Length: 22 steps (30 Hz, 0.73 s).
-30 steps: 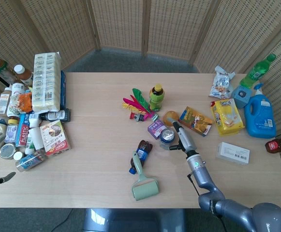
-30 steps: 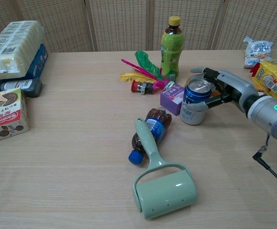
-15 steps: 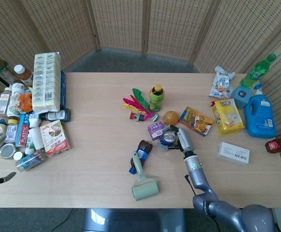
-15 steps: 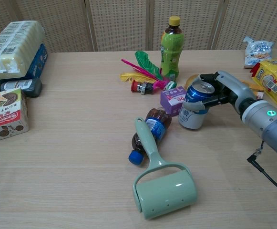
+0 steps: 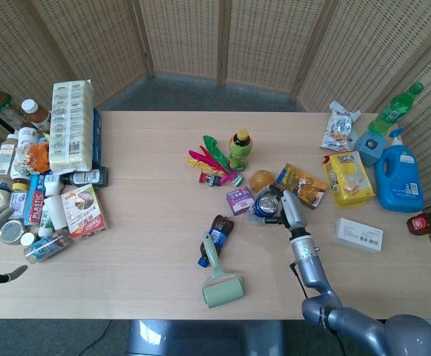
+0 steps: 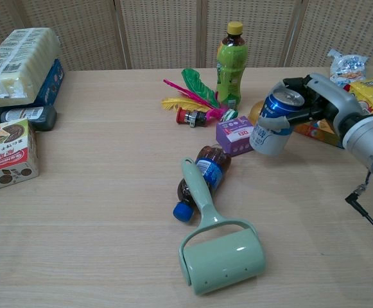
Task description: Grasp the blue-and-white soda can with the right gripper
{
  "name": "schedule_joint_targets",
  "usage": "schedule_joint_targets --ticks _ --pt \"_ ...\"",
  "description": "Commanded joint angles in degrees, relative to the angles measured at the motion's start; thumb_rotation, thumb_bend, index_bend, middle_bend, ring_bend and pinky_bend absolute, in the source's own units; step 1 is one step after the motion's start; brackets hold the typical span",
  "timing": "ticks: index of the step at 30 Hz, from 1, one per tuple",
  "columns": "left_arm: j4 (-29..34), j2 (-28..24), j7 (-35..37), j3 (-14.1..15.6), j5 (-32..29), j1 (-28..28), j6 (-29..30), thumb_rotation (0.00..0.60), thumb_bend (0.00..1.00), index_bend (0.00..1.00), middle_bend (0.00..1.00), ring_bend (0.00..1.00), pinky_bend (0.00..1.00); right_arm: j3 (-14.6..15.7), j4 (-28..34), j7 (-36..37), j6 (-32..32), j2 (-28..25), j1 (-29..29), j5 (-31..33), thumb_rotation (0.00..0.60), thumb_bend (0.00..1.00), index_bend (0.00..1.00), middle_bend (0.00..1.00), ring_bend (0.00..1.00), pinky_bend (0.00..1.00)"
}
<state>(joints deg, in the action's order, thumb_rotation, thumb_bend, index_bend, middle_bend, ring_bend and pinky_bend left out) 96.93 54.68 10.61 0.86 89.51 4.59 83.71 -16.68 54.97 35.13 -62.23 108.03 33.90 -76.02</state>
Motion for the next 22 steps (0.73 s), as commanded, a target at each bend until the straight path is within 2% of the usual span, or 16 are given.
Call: schedule_joint_targets --ticks 1,15,22 --pt "0.2 -0.1 0.2 0.1 0.4 0.0 0.2 0.6 0.0 0.0 0.0 0.0 0.0 -1.5 5.5 -2.8 -1.9 -3.8 -0.5 0.2 0.6 0.09 0.52 0.71 0.47 0.69" --pt "1.1 -1.1 1.7 0.7 3.3 -0.2 1.8 0.6 0.0 0.0 0.0 0.0 0.0 -7.8 30.2 -15.8 -6.8 -18.3 -1.6 2.4 0.6 0.1 0.52 0.71 0.47 0.69" --pt "1.3 -1.2 1.6 0.9 3.9 -0.3 2.4 0.6 0.0 0.0 0.0 0.0 0.0 -9.3 36.5 -20.6 -8.2 -22.0 -1.4 3.1 0.6 0.1 0.52 0.71 0.47 0.69"
